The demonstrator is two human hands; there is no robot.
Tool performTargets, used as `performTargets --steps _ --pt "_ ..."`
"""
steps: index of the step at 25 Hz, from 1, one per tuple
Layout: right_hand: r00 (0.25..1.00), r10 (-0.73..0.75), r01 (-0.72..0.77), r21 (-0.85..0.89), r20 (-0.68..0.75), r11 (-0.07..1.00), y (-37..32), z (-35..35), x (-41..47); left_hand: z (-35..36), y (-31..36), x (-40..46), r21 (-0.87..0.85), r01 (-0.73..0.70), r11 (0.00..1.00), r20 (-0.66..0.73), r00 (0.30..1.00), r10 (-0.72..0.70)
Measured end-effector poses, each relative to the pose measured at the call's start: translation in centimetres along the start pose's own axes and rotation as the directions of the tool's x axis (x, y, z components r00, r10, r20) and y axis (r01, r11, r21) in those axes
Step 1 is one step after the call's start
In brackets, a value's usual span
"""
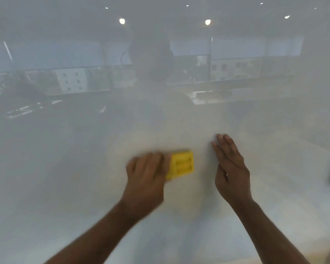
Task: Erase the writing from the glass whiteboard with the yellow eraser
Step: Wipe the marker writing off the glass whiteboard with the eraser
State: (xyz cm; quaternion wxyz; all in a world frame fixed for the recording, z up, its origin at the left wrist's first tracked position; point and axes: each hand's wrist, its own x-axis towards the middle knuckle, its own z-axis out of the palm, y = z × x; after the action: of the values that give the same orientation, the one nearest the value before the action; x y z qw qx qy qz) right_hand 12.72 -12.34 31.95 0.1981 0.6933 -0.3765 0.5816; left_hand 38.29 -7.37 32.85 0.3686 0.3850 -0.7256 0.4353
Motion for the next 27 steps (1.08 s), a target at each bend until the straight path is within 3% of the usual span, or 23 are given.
performTargets --steps 3,6,10,14,16,20,22,27 --pt "1.000 -0.001 0.000 0.011 0.009 1.000 0.2 -0.4 0.0 2.2 4.0 -8.0 -0.080 -0.195 0.978 0.226 0.951 0.208" --pt "1.000 0.000 -0.001 0.022 0.020 1.000 0.3 -0.6 0.1 2.3 3.8 -8.6 -0.103 -0.261 0.960 0.305 0.910 0.280" --pt "1.000 0.012 -0.012 0.055 0.005 0.998 0.0 -0.1 -0.2 0.1 0.1 -1.9 -0.004 -0.117 0.993 0.079 0.990 0.117" --pt "1.000 0.028 -0.028 0.092 0.000 0.995 0.0 0.3 -0.4 -1.1 -1.8 2.3 0.090 0.056 0.994 -0.065 0.997 -0.051" --pt "0.999 0.040 -0.039 0.100 -0.004 0.994 -0.2 0.5 -0.3 -0.5 -0.9 0.9 0.080 0.023 0.997 -0.043 0.999 -0.020" --pt "0.999 0.044 -0.041 0.125 -0.021 0.991 -0.8 0.7 -0.4 0.1 0.9 -3.0 0.022 -0.242 0.970 0.165 0.958 0.235" --pt "0.998 0.056 -0.053 0.111 -0.022 0.992 -0.8 1.0 -0.5 -0.2 0.0 -2.1 0.033 -0.291 0.956 0.166 0.945 0.282" --pt "0.994 0.088 -0.083 0.078 -0.066 0.993 -1.4 1.9 -0.8 -4.1 -6.8 8.1 0.113 -0.009 0.994 -0.129 0.991 0.024"
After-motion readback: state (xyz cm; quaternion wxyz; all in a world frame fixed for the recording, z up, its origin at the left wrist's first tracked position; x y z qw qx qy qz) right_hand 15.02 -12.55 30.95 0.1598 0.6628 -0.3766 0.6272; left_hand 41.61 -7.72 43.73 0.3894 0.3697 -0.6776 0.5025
